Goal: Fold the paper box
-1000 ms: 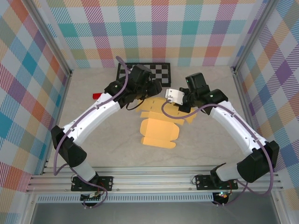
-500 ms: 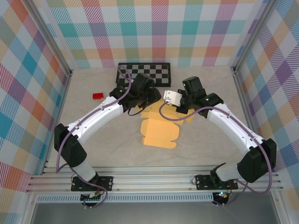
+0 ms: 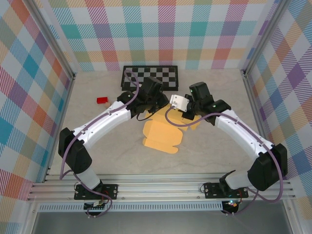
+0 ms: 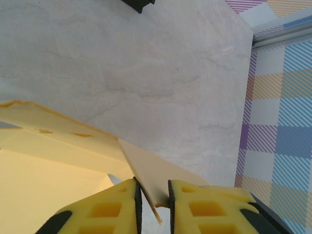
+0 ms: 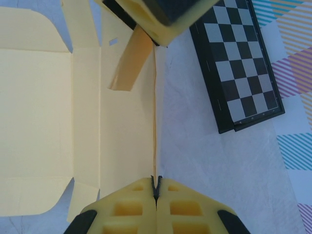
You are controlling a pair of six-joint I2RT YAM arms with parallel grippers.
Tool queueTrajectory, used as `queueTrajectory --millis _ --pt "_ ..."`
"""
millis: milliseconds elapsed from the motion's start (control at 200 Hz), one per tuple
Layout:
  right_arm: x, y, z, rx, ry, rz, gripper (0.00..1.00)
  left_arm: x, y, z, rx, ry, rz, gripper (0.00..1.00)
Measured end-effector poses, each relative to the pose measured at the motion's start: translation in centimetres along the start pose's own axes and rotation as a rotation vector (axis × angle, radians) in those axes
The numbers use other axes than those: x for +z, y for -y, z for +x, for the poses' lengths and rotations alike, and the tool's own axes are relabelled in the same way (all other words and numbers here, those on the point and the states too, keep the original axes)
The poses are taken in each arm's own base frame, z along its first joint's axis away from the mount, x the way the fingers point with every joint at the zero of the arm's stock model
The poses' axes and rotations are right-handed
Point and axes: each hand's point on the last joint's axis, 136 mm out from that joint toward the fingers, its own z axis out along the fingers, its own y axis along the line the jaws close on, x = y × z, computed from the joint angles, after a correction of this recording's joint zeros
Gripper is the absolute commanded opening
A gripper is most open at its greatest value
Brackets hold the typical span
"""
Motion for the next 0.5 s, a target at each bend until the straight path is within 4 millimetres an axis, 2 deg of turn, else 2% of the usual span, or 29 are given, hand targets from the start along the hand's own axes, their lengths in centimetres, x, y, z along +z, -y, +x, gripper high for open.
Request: queueTrajectory --millis 335,445,500 --pt "0.35 -0.61 0.23 0.019 -0.003 -0.014 0.00 0.59 -0.47 0.05 -0.004 0.018 -0.006 0.00" --pt "0.48 -0.71 0.34 0.023 -0.005 -0.015 0.00 0.84 -0.68 0.09 -0.002 0.024 -0.005 0.00" --pt "0.62 -0.88 0.46 0.022 -0.006 -0.018 0.00 0.84 -0.90 0.28 0.003 0.021 -0.009 0.04"
